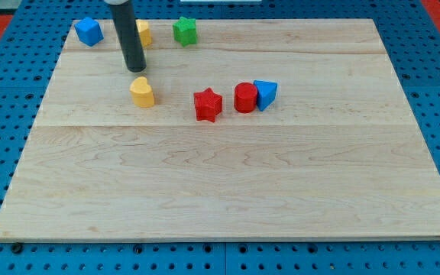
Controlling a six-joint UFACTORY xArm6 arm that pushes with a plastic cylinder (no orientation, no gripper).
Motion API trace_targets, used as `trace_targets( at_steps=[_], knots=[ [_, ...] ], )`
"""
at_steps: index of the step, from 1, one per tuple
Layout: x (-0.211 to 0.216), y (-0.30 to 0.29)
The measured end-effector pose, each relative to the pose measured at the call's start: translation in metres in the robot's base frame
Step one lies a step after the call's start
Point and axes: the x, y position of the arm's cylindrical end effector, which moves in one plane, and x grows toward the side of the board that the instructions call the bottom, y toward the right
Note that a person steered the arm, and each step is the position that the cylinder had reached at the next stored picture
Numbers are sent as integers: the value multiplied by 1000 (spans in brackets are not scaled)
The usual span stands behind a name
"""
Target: Place the yellow heart bottom to the green circle
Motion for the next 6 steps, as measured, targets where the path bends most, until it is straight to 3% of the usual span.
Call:
trace_targets(
  at_steps=[1, 2, 3, 4, 6],
  knots=[
    [4, -72],
    [79, -75],
    [149, -21],
    [144, 40],
    [73, 43]
  ],
)
